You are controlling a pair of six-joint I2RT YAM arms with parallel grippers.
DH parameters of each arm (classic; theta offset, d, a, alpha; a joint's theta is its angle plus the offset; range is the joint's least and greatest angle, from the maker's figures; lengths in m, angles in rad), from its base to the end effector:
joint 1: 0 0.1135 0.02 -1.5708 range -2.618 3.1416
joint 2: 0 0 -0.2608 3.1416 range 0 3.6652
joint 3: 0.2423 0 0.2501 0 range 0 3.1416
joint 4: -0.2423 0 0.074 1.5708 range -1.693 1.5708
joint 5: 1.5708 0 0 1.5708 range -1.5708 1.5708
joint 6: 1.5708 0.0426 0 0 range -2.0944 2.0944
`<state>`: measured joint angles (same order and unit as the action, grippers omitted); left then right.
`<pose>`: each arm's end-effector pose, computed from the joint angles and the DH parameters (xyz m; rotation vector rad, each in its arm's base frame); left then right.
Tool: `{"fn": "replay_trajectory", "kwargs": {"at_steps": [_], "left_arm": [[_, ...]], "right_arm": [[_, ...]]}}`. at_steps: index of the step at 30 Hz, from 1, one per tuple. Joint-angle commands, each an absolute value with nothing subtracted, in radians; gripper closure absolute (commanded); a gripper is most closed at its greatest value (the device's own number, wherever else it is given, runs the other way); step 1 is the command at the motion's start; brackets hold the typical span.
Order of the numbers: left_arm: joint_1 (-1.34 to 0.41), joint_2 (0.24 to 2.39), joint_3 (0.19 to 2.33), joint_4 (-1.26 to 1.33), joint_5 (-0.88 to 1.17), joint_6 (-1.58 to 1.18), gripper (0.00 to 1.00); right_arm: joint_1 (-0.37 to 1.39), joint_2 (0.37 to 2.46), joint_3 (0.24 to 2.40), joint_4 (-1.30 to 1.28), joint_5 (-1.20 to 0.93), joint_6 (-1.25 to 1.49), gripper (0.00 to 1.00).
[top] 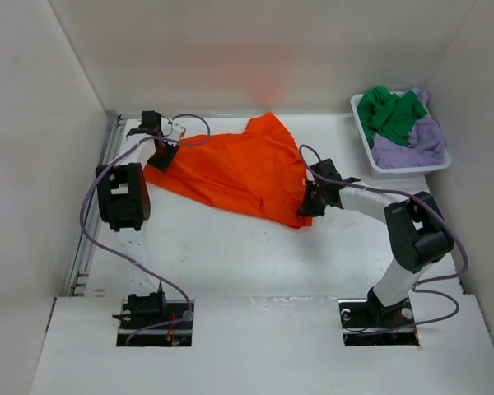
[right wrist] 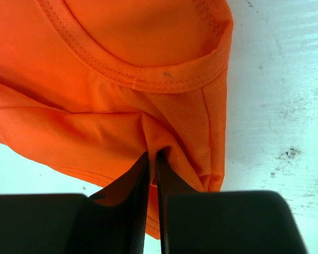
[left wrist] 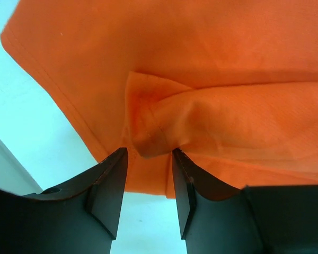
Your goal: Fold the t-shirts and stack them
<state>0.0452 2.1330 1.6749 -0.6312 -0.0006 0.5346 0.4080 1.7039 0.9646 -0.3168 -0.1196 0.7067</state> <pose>0.4568 0.0207 0.1773 0.6477 2.5945 0.1884 0.3025 0.1363 0.1515 0.3624 2.6964 0.5169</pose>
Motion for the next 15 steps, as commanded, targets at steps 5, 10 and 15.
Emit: {"fn": "replay_trajectory", "kwargs": {"at_steps": [5,10,15], "left_arm": [[0.012,2.201,1.836,-0.578,-0.003,0.46,0.61],[-0.002,2.247,1.894,-0.583,0.066,0.405,0.6],[0.008,2.282,1.968,-0.572,0.075,0.309,0.59]], "right_arm": [[0.418,1.698,0.96,-0.278,-0.104,0.713,0.87],[0.418,1.697,0.951,-0.278,-0.104,0.713,0.87],[0.418,1.695,0.943,-0.278,-0.104,0.713,0.87]]}}
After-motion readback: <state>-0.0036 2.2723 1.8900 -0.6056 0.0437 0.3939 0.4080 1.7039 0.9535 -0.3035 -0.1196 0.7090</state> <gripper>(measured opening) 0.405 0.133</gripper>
